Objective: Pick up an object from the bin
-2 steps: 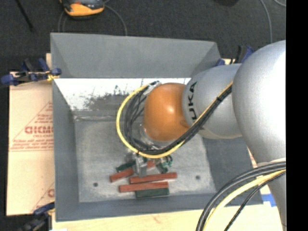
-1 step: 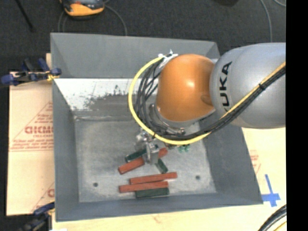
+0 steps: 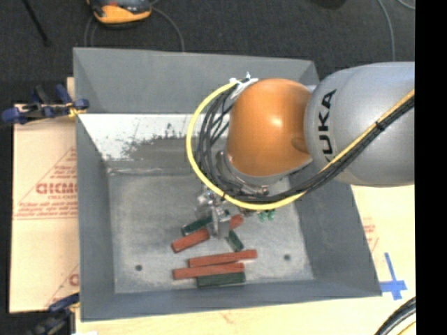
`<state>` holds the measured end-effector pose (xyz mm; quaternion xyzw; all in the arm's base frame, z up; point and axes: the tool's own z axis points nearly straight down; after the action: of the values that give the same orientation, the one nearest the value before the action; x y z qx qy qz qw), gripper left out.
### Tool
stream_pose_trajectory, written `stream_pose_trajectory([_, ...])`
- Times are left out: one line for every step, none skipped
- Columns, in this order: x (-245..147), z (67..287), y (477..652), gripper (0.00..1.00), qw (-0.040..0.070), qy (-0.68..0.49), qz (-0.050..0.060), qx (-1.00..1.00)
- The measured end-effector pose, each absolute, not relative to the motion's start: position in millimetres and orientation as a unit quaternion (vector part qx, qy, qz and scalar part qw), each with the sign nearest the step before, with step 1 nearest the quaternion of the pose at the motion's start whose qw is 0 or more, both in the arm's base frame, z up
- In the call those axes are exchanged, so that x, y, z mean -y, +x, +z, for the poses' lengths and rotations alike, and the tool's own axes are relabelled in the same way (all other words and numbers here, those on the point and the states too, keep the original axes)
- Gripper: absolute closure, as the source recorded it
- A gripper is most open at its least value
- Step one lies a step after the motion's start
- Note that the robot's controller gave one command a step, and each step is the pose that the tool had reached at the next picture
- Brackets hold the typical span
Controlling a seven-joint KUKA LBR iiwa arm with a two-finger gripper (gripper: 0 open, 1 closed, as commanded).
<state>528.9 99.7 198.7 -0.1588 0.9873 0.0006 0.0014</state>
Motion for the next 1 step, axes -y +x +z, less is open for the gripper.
stream_pose_trajectory([-96.4,228.3,526.2,1.0,0.0,-0.22,0.0,-0.975])
